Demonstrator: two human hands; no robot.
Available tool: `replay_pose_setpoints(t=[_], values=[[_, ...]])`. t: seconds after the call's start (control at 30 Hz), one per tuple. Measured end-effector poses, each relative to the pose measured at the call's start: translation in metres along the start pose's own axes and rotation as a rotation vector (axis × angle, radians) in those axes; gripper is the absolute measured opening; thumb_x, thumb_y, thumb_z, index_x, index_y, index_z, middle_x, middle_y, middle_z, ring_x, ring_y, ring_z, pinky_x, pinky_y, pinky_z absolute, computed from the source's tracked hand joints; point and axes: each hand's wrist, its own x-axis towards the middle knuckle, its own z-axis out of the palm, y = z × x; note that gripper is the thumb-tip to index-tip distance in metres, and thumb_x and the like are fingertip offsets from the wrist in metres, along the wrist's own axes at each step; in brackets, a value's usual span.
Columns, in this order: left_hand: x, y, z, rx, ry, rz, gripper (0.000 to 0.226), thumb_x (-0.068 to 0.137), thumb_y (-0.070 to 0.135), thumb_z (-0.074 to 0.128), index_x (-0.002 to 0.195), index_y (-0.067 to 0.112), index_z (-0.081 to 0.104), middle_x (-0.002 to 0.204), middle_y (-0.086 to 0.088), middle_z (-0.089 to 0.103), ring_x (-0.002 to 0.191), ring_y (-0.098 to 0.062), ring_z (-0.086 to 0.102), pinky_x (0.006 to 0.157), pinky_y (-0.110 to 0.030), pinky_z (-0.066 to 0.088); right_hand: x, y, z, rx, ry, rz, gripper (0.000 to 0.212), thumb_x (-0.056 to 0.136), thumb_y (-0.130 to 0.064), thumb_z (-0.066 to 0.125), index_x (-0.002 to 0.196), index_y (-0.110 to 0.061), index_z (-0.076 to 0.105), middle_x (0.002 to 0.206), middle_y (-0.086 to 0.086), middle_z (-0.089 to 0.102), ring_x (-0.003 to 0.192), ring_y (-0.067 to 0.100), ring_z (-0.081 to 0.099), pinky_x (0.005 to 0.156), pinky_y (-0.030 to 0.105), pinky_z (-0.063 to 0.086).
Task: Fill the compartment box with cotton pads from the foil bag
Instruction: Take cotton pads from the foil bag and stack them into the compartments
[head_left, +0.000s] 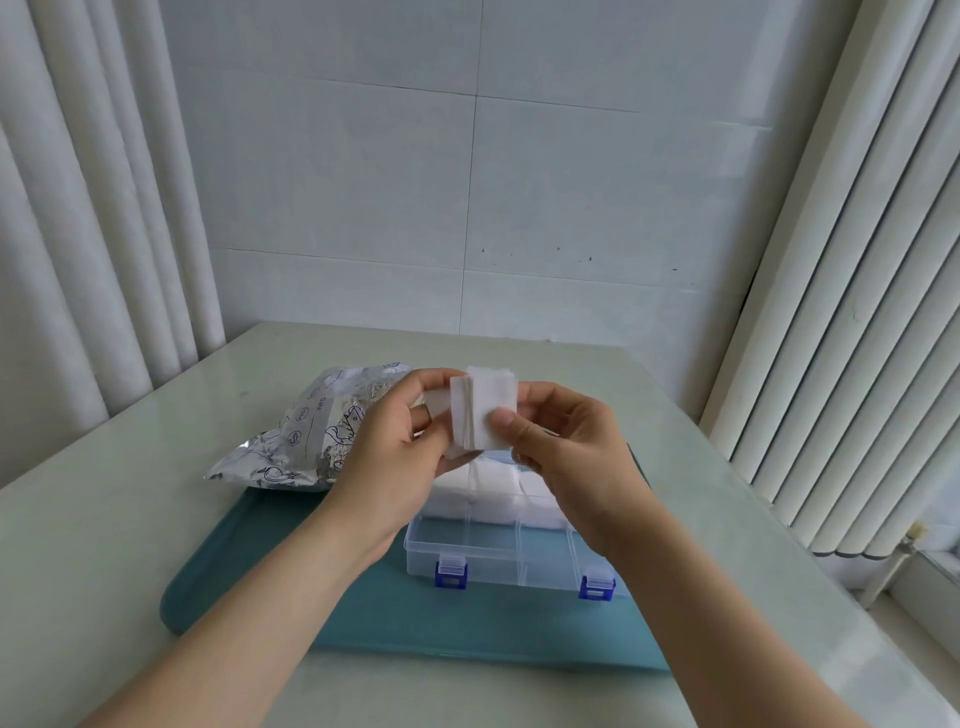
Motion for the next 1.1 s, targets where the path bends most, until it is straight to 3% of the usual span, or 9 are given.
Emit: replay_pose_setpoints(t=[0.2, 0.43, 0.6, 0.7, 0.83, 0.9, 0.97, 1.1], values=[[-0.002, 0.0, 0.005, -0.06, -0.023, 0.016, 0.032, 0.107, 0.001, 0.057, 0.132, 0.021, 0.054, 0.112, -0.008, 0.08, 0.107, -0.026, 0.077, 0.091, -0.039, 0.064, 0.0, 0.005, 0.006, -0.088, 0.126, -0.007, 0.043, 0.09, -0.022, 0.083, 0.13, -0.023, 0.068, 0.094, 0.004, 0.079, 0.084, 0.011, 0.075, 0.076, 0.021, 0.054], [0.001, -0.002, 0.002, -0.057, -0.046, -0.014, 0.029, 0.107, 0.005, 0.058, 0.134, 0.016, 0.06, 0.116, -0.006, 0.079, 0.109, -0.027, 0.077, 0.093, -0.04, 0.063, 0.0, 0.009, 0.008, -0.093, 0.135, -0.036, 0.012, 0.095, -0.02, 0.077, 0.107, -0.017, 0.08, 0.089, 0.0, 0.077, 0.078, 0.007, 0.07, 0.073, 0.021, 0.053], [0.002, -0.006, 0.001, -0.019, -0.041, -0.024, 0.028, 0.111, 0.003, 0.048, 0.132, 0.01, 0.066, 0.118, -0.01, 0.078, 0.112, -0.025, 0.076, 0.093, -0.038, 0.063, 0.001, 0.005, 0.007, -0.001, 0.181, -0.022, 0.009, 0.098, -0.016, 0.073, 0.103, -0.011, 0.077, 0.087, -0.004, 0.076, 0.071, 0.001, 0.065, 0.068, 0.015, 0.05], [0.004, -0.006, 0.001, -0.068, -0.004, -0.081, 0.03, 0.113, 0.004, 0.042, 0.13, 0.007, 0.067, 0.12, -0.017, 0.076, 0.112, -0.03, 0.076, 0.092, -0.041, 0.063, 0.003, 0.001, 0.002, 0.089, 0.187, -0.02, 0.008, 0.099, -0.018, 0.071, 0.103, -0.015, 0.078, 0.092, 0.001, 0.077, 0.079, 0.009, 0.063, 0.073, 0.024, 0.046], [0.003, 0.002, 0.002, -0.293, -0.027, -0.201, 0.039, 0.115, 0.021, 0.036, 0.132, 0.001, 0.066, 0.125, -0.024, 0.073, 0.117, -0.036, 0.073, 0.101, -0.05, 0.06, -0.002, -0.003, 0.005, -0.046, 0.074, -0.049, 0.011, 0.094, -0.01, 0.077, 0.106, -0.008, 0.078, 0.083, 0.004, 0.077, 0.072, 0.011, 0.07, 0.069, 0.021, 0.054], [0.001, 0.005, 0.004, -0.347, -0.061, -0.24, 0.045, 0.115, 0.027, 0.034, 0.133, 0.0, 0.064, 0.125, -0.023, 0.073, 0.12, -0.035, 0.071, 0.105, -0.051, 0.057, -0.004, -0.002, 0.01, -0.128, 0.088, -0.06, 0.015, 0.09, -0.011, 0.082, 0.104, -0.009, 0.077, 0.084, 0.006, 0.079, 0.08, 0.02, 0.077, 0.075, 0.031, 0.062], [-0.001, 0.005, 0.006, -0.315, -0.093, -0.236, 0.041, 0.113, 0.019, 0.035, 0.132, -0.003, 0.063, 0.126, -0.023, 0.073, 0.123, -0.034, 0.069, 0.106, -0.049, 0.057, -0.004, 0.001, 0.012, -0.203, 0.105, -0.085, 0.015, 0.088, -0.013, 0.085, 0.101, -0.011, 0.077, 0.086, 0.004, 0.08, 0.084, 0.022, 0.078, 0.081, 0.036, 0.064], [-0.003, 0.003, 0.008, -0.189, -0.121, -0.187, 0.034, 0.11, 0.002, 0.036, 0.124, -0.003, 0.066, 0.12, -0.019, 0.076, 0.12, -0.029, 0.072, 0.101, -0.044, 0.059, -0.005, 0.003, 0.017, -0.37, 0.141, -0.171, 0.022, 0.083, -0.023, 0.09, 0.098, -0.016, 0.075, 0.082, -0.004, 0.078, 0.075, 0.013, 0.075, 0.072, 0.033, 0.062]])
